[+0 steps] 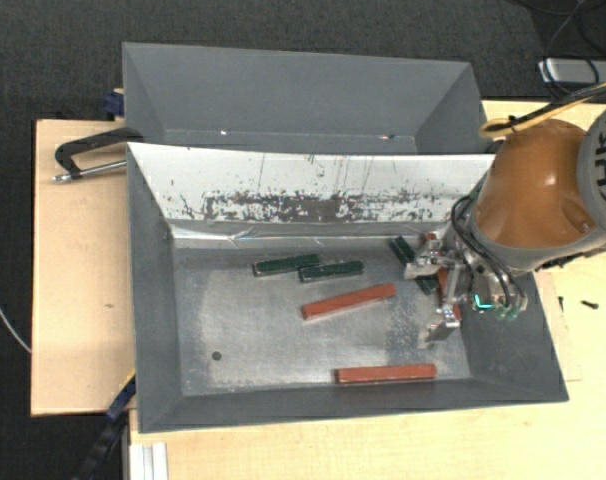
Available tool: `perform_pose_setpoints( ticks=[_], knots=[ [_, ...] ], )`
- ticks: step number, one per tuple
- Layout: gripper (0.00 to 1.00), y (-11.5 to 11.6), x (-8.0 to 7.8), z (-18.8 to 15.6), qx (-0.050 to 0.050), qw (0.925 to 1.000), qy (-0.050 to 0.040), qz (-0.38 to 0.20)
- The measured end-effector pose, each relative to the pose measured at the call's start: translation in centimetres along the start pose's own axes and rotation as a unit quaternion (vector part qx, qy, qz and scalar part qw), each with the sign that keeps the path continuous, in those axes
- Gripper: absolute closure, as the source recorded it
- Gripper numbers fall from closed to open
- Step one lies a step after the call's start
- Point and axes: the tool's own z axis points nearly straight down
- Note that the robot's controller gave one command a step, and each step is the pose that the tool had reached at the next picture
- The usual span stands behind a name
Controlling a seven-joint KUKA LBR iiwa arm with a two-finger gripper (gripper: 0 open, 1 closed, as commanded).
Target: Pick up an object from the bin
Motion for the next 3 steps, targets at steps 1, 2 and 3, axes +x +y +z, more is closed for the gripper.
perform_pose_setpoints(
  ticks=[1,2,3],
  knots=[
    [0.0,0.0,-0.2,-0.4,0.001,1.0,-0.0042,-0.001],
    [0.0,2.5,-3.7,4.0,0.002,0.9994,-0.0095,-0.033],
    [1.0,3.3,-1.3,6.3,-0.001,0.999,-0.0015,0.044]
  ],
)
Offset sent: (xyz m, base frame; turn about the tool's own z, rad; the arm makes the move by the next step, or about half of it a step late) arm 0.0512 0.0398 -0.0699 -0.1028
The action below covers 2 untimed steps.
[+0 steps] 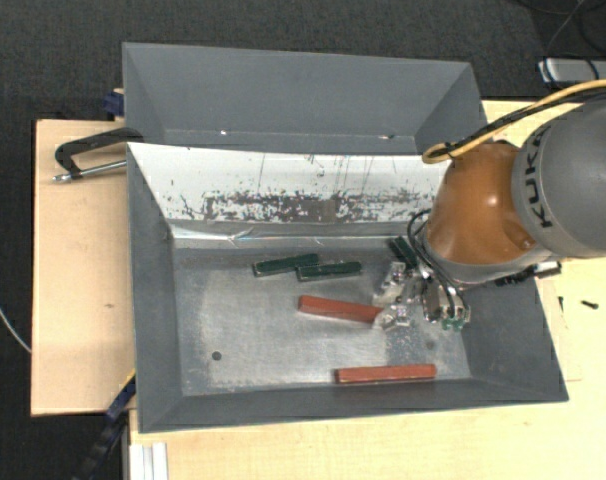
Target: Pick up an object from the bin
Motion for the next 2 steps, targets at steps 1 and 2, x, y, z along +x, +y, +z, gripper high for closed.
perform_pose_setpoints(
  ticks=[1,2],
  knots=[
    [1.0,0.0,0.0,0.0,0.0,1.0,-0.0001,0.0],
    [1.0,2.0,0.5,-20.4,0.001,0.9982,-0.004,-0.06]
  ],
)
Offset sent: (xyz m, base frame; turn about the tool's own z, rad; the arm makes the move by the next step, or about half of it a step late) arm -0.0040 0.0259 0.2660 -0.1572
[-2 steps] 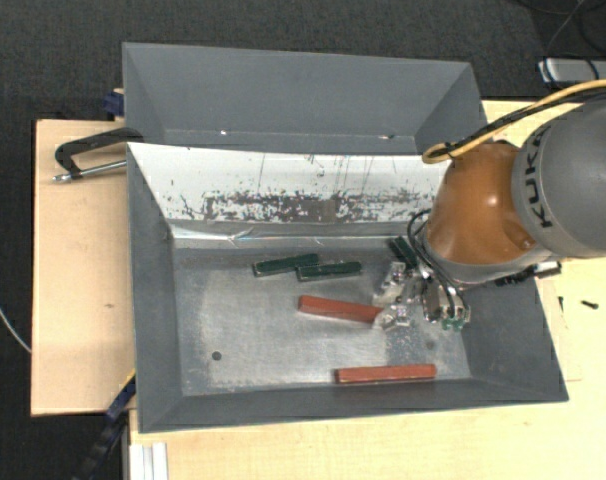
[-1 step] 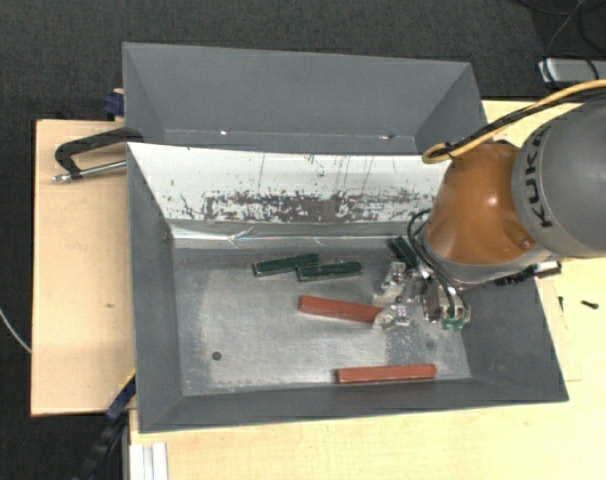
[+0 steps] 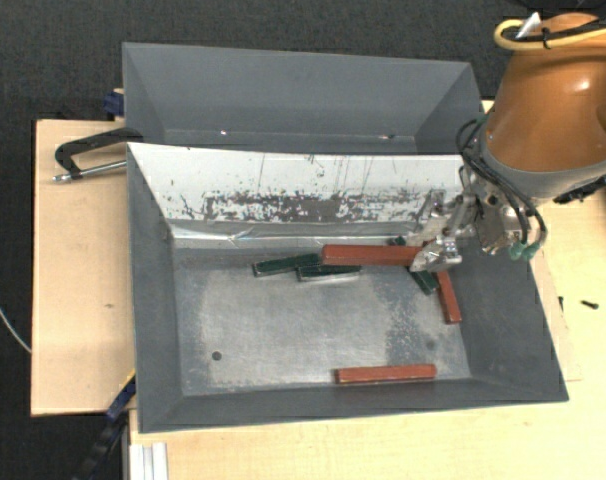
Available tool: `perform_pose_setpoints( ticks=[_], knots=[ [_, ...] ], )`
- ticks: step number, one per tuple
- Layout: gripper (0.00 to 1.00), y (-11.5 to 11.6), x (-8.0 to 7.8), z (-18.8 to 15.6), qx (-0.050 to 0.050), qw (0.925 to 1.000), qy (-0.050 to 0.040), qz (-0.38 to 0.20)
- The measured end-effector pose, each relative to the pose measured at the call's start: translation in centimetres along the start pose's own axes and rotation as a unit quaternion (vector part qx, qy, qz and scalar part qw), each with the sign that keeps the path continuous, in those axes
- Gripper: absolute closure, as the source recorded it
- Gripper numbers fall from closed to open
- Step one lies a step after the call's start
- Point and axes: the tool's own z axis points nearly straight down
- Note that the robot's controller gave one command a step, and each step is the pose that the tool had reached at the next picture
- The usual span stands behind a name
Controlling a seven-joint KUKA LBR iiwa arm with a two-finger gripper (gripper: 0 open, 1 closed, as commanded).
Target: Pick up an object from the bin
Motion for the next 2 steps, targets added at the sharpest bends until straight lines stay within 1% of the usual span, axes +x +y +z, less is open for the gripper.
perform_pose_setpoints(
  ticks=[1,2],
  knots=[
    [0.0,0.2,0.0,-2.2,0.0,1.0,-0.0002,-0.007],
    [1.0,0.6,0.0,-6.3,0.0,0.9998,-0.0016,-0.018]
  ],
)
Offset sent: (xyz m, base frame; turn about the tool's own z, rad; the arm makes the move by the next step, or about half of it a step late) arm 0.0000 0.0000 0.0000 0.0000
